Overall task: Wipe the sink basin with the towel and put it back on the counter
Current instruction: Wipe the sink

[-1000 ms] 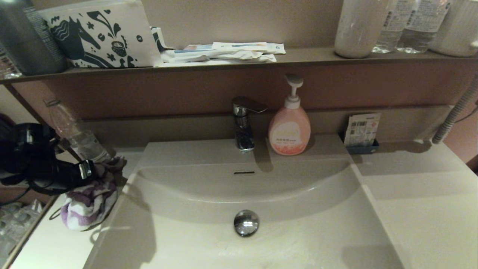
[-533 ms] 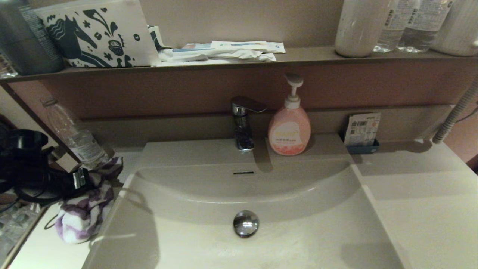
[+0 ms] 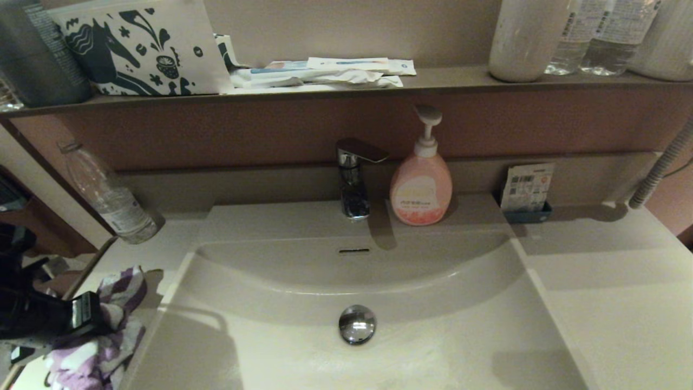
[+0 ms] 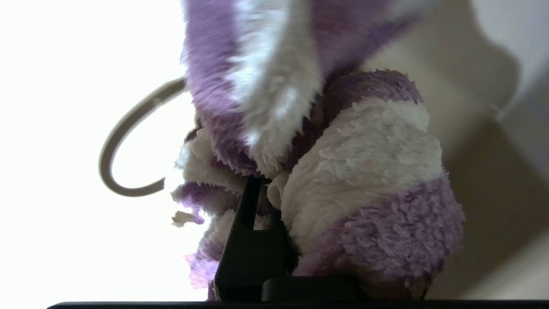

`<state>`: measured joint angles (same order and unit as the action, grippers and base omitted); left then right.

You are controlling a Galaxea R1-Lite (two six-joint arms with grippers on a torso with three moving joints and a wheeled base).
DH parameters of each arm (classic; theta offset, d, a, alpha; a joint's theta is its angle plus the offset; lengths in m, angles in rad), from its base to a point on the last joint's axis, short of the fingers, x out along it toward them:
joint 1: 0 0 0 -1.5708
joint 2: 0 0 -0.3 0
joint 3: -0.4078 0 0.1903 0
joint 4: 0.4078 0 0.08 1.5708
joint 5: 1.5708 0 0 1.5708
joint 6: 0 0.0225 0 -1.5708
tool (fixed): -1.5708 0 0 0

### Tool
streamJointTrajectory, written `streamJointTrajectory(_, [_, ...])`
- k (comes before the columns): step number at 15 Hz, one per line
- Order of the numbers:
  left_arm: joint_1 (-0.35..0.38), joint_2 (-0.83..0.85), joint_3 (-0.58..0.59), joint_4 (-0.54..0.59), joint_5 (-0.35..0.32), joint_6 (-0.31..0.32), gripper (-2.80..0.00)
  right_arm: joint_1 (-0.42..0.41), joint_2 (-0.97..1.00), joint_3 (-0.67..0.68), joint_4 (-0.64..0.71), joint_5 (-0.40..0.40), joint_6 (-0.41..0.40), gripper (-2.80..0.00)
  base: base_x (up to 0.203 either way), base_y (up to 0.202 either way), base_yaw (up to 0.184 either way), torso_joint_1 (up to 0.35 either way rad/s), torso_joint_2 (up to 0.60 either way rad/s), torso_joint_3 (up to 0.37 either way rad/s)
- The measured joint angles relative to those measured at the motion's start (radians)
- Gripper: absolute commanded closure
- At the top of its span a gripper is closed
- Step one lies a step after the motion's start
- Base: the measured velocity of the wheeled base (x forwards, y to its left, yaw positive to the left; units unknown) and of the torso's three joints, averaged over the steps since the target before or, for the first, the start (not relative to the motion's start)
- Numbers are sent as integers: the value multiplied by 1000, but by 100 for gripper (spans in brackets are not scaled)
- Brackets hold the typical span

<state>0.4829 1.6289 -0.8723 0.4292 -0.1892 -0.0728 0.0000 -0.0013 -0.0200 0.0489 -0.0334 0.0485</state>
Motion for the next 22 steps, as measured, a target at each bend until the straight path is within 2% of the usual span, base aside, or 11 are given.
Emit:
streamJointTrajectory(4, [-80,-18,19,-88,-3,-9,0,0,0,0,0,0,0,0,0,0,0,0,0,0])
streamJointTrajectory(7, [-130,28,-23,-122,-1,-35,0,0,0,0,0,0,0,0,0,0,0,0,0,0])
streamJointTrajectory(15, [-254,295,-389,-128,13,-162,0,0,0,0,0,0,0,0,0,0,0,0,0,0])
streamJointTrajectory(22, [-284,426,-615,-126,13,-173,0,0,0,0,0,0,0,0,0,0,0,0,0,0])
